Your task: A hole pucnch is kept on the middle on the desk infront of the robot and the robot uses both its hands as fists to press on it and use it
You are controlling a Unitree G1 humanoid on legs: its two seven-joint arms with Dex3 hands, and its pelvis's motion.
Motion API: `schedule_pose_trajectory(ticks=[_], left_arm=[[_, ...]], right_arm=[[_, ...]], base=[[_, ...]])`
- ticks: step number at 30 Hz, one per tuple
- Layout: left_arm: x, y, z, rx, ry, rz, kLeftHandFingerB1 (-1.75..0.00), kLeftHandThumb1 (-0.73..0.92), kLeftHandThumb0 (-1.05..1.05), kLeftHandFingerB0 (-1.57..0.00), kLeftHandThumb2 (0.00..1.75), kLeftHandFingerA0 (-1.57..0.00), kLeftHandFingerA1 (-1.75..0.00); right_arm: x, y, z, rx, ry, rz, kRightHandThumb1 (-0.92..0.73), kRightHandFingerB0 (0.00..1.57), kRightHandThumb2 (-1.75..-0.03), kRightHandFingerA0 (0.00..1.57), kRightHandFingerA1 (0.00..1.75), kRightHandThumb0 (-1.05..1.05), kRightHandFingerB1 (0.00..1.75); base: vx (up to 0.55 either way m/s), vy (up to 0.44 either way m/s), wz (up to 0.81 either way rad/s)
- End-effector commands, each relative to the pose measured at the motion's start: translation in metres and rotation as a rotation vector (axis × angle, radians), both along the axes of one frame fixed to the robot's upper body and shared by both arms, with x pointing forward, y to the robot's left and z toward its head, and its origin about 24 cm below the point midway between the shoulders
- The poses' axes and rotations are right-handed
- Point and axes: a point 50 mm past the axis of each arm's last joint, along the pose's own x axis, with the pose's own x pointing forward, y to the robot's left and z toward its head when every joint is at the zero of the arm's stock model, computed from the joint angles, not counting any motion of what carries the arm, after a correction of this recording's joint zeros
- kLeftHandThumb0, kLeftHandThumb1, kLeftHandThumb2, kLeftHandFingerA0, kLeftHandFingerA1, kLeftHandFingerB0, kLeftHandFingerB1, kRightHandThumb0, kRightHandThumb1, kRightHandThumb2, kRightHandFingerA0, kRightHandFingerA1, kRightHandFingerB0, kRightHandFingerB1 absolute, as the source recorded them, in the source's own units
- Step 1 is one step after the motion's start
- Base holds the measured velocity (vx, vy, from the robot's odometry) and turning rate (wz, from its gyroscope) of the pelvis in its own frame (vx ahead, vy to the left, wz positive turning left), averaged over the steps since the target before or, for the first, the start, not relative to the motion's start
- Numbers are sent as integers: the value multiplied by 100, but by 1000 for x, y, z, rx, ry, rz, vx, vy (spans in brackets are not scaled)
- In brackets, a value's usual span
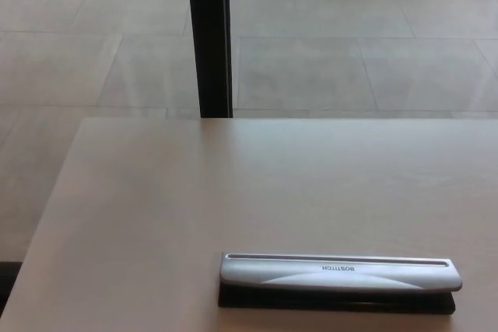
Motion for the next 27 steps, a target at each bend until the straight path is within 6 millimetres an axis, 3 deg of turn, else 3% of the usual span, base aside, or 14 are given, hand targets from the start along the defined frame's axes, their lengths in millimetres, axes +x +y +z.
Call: schedule_pose_trajectory(ticks=[1, 2, 7, 10, 11, 12, 13, 17, 18, 19, 20, 22, 24, 27], left_arm=[[2, 20, 11, 9, -169, 302, -76, 30, -39, -81, 67, -105, -91], [7, 22, 14, 30, -193, 322, -80, 26, -42, -71, 87, -95, -98], [51, 39, 39, 90, -402, 411, -72, 41, -50, -83, 72, -105, -85], [96, 39, 75, 106, -629, 351, -67, 49, -62, -81, 65, -98, -74], [120, 37, 98, 113, -729, 319, -63, 52, -60, -73, 65, -92, -70], [138, 32, 118, 120, -807, 303, -59, 53, -63, -69, 59, -92, -63], [163, 23, 149, 121, -932, 277, -58, 54, -57, -67, 58, -90, -62], [185, 12, 179, 110, -1040, 247, -52, 53, -58, -69, 56, -90, -56], [204, -1, 208, 94, -1172, 146, -49, 55, -52, -71, 57, -97, -55], [219, -21, 240, 97, -1261, 10, -47, 68, -37, -55, 60, -83, -57], [220, -24, 243, 96, -1268, -3, -47, 68, -37, -55, 60, -83, -57], [233, -43, 268, 83, -1350, -104, -47, 78, -16, -47, 62, -74, -67], [250, -73, 298, 22, -1490, -216, -56, 92, -3, -46, 64, -70, -123], [258, -99, 313, -27, -1567, -341, -92, 91, -13, -61, 64, -73, -163]], right_arm=[[-2, -32, 30, -40, -276, -361, -58, 58, -68, 67, 93, -49, 69], [-1, -38, 34, -32, -312, -401, -66, 23, -60, 54, 85, -55, 47], [25, -73, 73, -76, -485, -450, -71, 8, -61, 48, 70, -64, 44], [52, -88, 110, -127, -640, -408, -69, 13, -61, 55, 64, -63, 42], [65, -93, 130, -161, -700, -395, -52, 14, -92, 57, 71, -69, 51], [75, -94, 142, -186, -733, -374, -50, 18, -90, 61, 69, -61, 52], [89, -94, 160, -215, -783, -337, -67, 26, -60, 73, 60, -58, 43], [101, -88, 178, -234, -854, -296, -67, 29, -60, 73, 55, -55, 42], [113, -77, 198, -279, -911, -252, -54, 32, -92, 75, 66, -54, 52], [126, -65, 220, -298, -1019, -177, -72, 48, -63, 98, 56, -49, 42], [127, -63, 223, -299, -1030, -169, -72, 48, -63, 98, 56, -49, 42], [138, -49, 241, -322, -1113, -102, -74, 66, -64, 114, 70, -48, 46], [153, -20, 272, -373, -1237, 42, -65, 102, -65, 125, 115, -52, 51], [164, 11, 297, -378, -1335, 171, -39, 101, -98, 132, 130, -42, 89]], base=[[0, 0, 0], [0, 0, 0], [0, 0, 0], [0, 0, 0], [0, 0, 0], [0, 0, 0], [0, 0, 0], [0, 0, 0], [0, 0, 0], [0, 0, 0], [0, 0, 0], [0, 0, 0], [0, 0, 0], [0, 0, 0]])
